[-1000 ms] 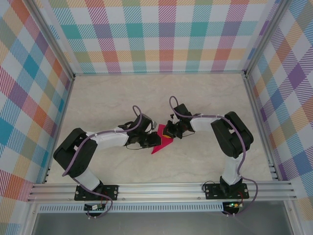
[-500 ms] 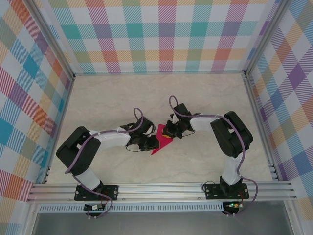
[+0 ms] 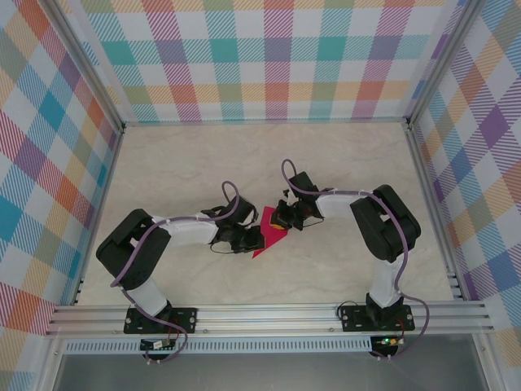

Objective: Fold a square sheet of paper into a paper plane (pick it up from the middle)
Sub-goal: Fourth fold the wing at the center of the table.

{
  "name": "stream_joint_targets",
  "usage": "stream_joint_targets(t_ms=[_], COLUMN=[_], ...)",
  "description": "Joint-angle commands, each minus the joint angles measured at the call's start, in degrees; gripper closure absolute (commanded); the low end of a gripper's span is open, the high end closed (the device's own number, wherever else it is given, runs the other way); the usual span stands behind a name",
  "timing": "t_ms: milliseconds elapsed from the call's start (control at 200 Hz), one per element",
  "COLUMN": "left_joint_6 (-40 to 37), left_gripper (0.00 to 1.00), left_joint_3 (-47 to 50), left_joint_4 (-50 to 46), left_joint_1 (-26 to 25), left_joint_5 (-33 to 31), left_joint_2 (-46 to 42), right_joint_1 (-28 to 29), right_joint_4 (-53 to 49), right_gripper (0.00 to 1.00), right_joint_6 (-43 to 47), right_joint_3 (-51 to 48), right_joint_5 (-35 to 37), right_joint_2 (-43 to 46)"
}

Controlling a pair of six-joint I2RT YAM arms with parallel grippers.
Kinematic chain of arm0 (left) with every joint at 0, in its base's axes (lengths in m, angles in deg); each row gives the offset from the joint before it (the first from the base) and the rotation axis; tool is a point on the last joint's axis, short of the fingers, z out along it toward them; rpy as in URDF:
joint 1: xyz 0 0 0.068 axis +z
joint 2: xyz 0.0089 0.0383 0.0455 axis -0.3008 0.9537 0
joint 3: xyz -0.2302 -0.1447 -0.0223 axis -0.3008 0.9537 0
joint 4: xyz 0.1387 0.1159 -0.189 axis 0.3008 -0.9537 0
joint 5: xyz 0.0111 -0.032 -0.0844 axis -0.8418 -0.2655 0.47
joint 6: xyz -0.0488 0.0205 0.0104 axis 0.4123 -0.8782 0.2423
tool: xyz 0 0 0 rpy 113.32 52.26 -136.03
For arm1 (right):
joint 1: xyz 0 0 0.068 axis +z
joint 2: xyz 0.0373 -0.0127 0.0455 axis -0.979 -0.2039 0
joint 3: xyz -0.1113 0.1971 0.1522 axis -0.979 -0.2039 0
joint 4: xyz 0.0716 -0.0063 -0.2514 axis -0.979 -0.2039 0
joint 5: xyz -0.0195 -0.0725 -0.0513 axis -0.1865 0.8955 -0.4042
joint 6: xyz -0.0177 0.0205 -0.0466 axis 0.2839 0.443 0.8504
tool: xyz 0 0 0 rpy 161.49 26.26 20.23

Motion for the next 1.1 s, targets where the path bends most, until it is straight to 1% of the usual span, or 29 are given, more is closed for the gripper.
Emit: stream_joint_targets(t_ms=[0, 195, 340, 880, 1095], left_joint_6=[0.37, 0.43, 1.13, 1.70, 1.02], left_gripper=[0.89, 0.90, 0.88, 0.91, 0.92], left_joint_3=[1.47, 0.68, 0.74, 3.63, 3.83], left_joint_4=[-3.69, -3.36, -2.52, -3.57, -5.73], left_joint_1=[-0.25, -0.48, -0.81, -0.84, -0.84], left_joint_5=[-1.69, -0.48, 0.74, 0.26, -1.15], left_joint_2=[0.87, -1.23, -3.70, -2.53, -2.53], right_joint_1=[0.28, 0.34, 0.37, 0.32, 0.33], right_joint_4=[-4.97, -5.03, -4.98, -5.16, -5.11], right_gripper=[0.96, 0.96, 0.96, 0.97, 0.97], right_joint_6=[-0.24, -0.11, -0.15, -0.24, -0.24], right_joint_3=[-1.49, -1.66, -1.79, -1.93, -1.90], right_joint_5=[7.39, 7.39, 7.38, 7.57, 7.57], right_joint_2=[-5.53, -5.44, -5.44, -5.94, -6.15])
